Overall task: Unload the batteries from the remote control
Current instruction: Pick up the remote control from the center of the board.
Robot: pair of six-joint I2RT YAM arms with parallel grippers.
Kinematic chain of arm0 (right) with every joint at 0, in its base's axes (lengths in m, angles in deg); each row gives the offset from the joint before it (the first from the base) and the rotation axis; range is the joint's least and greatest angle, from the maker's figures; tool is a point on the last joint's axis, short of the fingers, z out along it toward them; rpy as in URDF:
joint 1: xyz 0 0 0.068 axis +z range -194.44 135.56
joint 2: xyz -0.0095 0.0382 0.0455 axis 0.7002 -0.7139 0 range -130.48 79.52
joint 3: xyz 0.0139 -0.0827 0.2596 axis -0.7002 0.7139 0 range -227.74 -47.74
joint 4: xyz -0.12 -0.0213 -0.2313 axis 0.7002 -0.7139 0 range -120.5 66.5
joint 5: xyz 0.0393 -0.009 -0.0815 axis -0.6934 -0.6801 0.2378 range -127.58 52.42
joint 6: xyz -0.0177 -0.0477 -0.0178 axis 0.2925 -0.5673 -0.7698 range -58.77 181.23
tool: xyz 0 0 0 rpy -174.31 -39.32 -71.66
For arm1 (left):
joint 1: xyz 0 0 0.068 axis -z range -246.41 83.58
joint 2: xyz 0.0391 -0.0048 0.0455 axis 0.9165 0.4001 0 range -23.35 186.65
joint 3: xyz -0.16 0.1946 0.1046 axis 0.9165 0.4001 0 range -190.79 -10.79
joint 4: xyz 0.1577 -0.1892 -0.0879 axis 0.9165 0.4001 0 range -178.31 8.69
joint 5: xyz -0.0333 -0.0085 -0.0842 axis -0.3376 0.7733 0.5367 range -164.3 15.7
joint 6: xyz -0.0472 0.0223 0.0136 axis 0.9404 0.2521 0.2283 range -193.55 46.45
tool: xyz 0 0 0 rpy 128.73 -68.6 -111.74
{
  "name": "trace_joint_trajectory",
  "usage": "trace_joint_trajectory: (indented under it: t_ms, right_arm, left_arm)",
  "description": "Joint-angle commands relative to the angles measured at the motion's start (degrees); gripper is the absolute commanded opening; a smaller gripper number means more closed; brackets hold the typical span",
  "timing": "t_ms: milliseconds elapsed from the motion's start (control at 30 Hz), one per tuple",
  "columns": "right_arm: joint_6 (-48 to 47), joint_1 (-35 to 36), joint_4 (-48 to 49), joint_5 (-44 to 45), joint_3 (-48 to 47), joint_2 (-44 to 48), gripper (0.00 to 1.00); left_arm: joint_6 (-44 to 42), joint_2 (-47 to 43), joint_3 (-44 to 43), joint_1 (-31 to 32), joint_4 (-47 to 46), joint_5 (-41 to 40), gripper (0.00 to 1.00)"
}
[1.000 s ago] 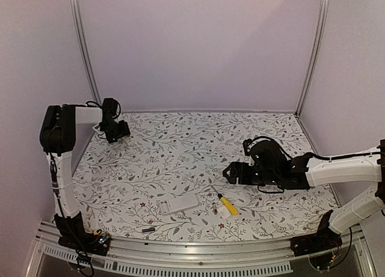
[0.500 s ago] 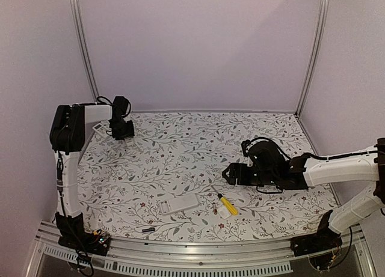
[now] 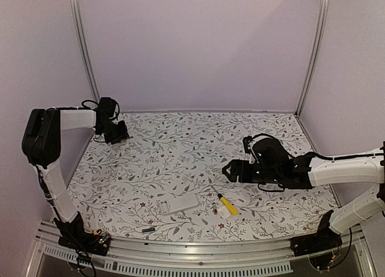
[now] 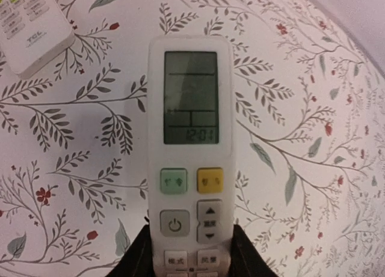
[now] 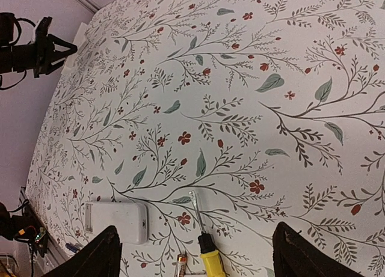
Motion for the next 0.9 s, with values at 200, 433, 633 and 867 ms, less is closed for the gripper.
trace_joint_trajectory:
  t_ms: [200, 433, 633, 867]
  right_arm:
    - [-6.9, 0.0, 12.2, -19.3, -2.1, 7.0, 0.98]
    - [-8.3, 4.1, 14.6, -25.4, -10.8, 2.3, 0.98]
    - [-9.0, 9.2, 16.9, -27.4, -18.3, -4.4, 0.98]
    - [-8.8, 13.3, 21.5, -28.1, -22.2, -8.7, 0.89]
  left_arm:
    - [12.5, -35.2, 27.4, 6.0, -34.1, 25.1, 0.17]
    - [19.8, -50.6, 37.5, 20.8, -49.6, 26.8, 0.18]
    - [20.4, -55.2, 39.4, 34.6, -53.9, 20.1, 0.19]
    - [20.2, -55.4, 41.2, 45.1, -61.1, 15.0, 0.19]
